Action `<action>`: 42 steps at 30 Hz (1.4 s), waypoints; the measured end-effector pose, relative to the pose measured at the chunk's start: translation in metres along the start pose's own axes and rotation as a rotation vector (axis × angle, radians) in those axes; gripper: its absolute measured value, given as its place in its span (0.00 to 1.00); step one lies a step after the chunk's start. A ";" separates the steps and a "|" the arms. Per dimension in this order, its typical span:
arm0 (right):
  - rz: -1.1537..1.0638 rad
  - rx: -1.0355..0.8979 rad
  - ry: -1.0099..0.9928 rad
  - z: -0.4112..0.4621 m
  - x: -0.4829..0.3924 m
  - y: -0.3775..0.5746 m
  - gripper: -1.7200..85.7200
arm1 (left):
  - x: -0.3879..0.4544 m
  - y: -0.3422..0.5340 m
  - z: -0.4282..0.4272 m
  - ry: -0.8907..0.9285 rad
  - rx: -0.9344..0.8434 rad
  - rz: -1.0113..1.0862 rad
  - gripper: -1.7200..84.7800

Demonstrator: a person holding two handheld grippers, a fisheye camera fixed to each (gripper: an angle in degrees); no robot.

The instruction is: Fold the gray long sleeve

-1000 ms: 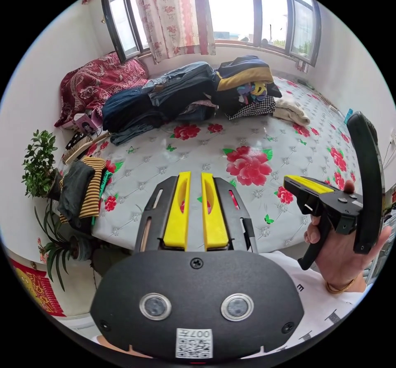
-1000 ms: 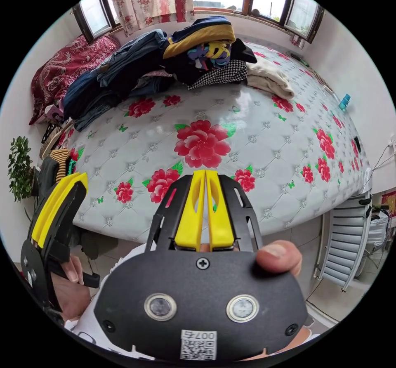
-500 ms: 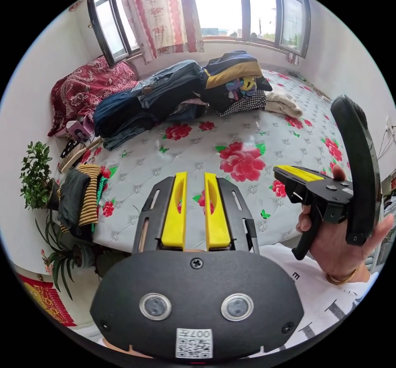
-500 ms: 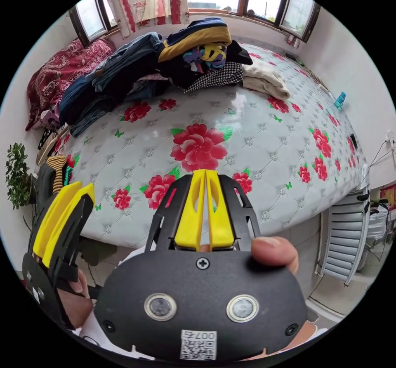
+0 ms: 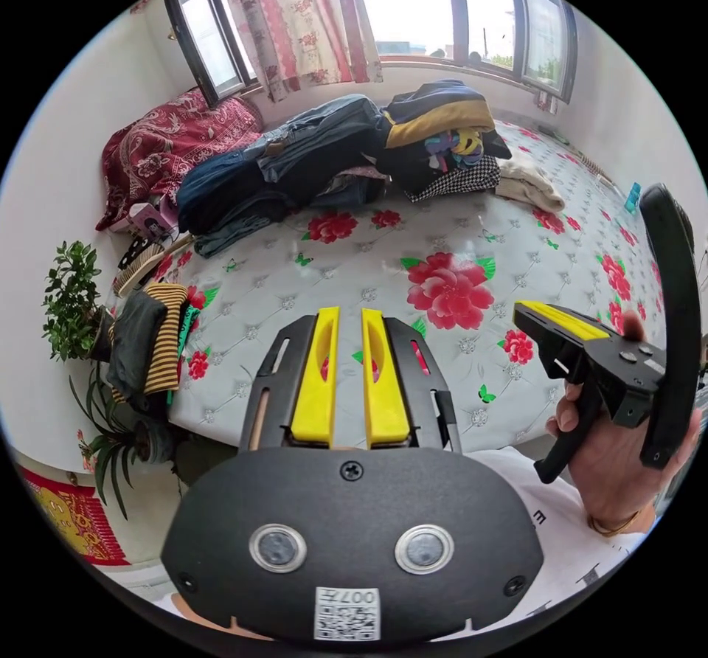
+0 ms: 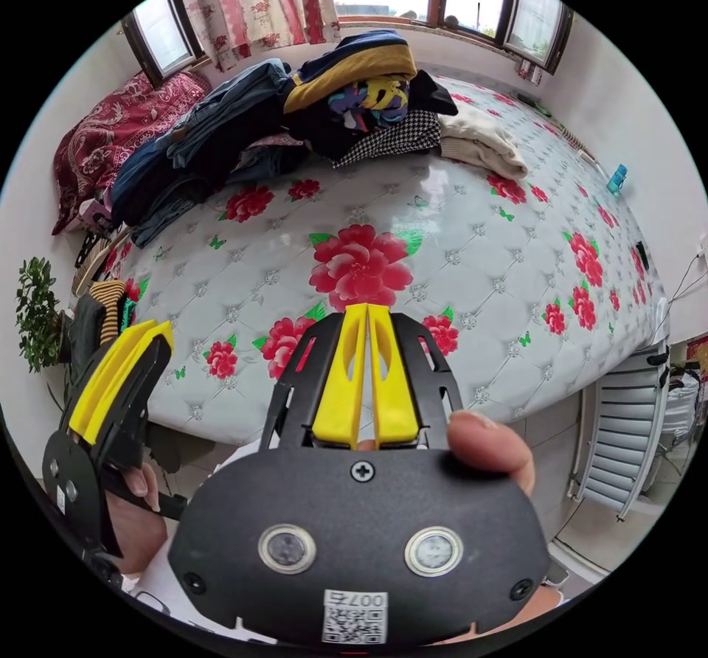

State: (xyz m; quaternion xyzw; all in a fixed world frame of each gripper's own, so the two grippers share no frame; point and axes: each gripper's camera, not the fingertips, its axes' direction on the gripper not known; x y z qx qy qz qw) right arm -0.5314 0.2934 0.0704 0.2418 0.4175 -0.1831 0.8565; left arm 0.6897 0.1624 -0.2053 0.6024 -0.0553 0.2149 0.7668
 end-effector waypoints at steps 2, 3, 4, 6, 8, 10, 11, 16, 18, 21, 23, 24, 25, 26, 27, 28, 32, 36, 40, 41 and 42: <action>-0.017 0.000 0.001 0.002 -0.006 -0.001 0.02 | -0.004 0.005 0.003 0.003 -0.006 -0.008 0.07; -0.020 0.001 0.000 0.002 -0.007 -0.001 0.02 | -0.005 0.008 0.005 0.004 -0.007 -0.002 0.07; -0.025 0.000 -0.003 0.004 -0.009 -0.001 0.02 | -0.007 0.012 0.006 -0.004 -0.005 -0.001 0.07; -0.034 -0.010 -0.009 0.007 -0.014 -0.001 0.02 | -0.008 0.017 0.008 -0.008 0.001 0.007 0.07; -0.039 -0.025 -0.003 0.014 -0.018 -0.002 0.02 | -0.010 0.022 0.010 -0.008 0.002 0.008 0.06; -0.041 -0.031 -0.001 0.018 -0.022 -0.001 0.02 | -0.014 0.029 0.015 -0.001 -0.007 0.011 0.06; -0.044 -0.037 -0.003 0.020 -0.024 -0.001 0.02 | -0.015 0.031 0.017 -0.004 -0.012 0.009 0.06; -0.057 -0.027 0.011 0.026 -0.033 0.001 0.02 | -0.030 0.045 0.031 -0.005 -0.029 -0.016 0.02; -0.061 -0.024 0.012 0.028 -0.036 0.002 0.02 | -0.034 0.049 0.035 -0.013 -0.033 -0.021 0.02; -0.069 -0.025 0.015 0.033 -0.041 0.005 0.02 | -0.039 0.057 0.042 -0.011 -0.036 -0.020 0.01; -0.083 -0.025 0.021 0.037 -0.047 0.008 0.02 | -0.042 0.062 0.046 -0.013 -0.036 -0.020 0.01; -0.082 -0.025 0.022 0.038 -0.048 0.009 0.02 | -0.044 0.066 0.049 -0.011 -0.039 -0.023 0.01; -0.083 -0.027 0.022 0.040 -0.050 0.011 0.02 | -0.046 0.070 0.053 -0.016 -0.041 -0.024 0.01; -0.084 -0.032 0.022 0.043 -0.052 0.012 0.02 | -0.047 0.071 0.055 -0.015 -0.041 -0.022 0.01; -0.084 -0.033 0.022 0.044 -0.053 0.013 0.02 | -0.049 0.075 0.058 -0.013 -0.043 -0.022 0.01; -0.086 -0.036 0.019 0.046 -0.055 0.014 0.02 | -0.051 0.078 0.062 -0.022 -0.043 -0.023 0.01; -0.096 -0.032 0.025 0.052 -0.062 0.021 0.02 | -0.055 0.087 0.073 -0.034 -0.044 -0.018 0.01; -0.092 -0.031 0.032 0.058 -0.066 0.025 0.02 | -0.059 0.095 0.091 -0.018 -0.054 -0.010 0.01; -0.096 -0.012 0.036 0.064 -0.071 0.032 0.02 | -0.058 0.104 0.106 -0.029 -0.032 0.010 0.01; -0.090 -0.004 0.047 0.066 -0.072 0.034 0.02 | -0.057 0.105 0.108 -0.035 -0.025 0.018 0.01; -0.086 -0.002 0.050 0.067 -0.072 0.034 0.02 | -0.057 0.108 0.112 -0.043 -0.019 0.022 0.01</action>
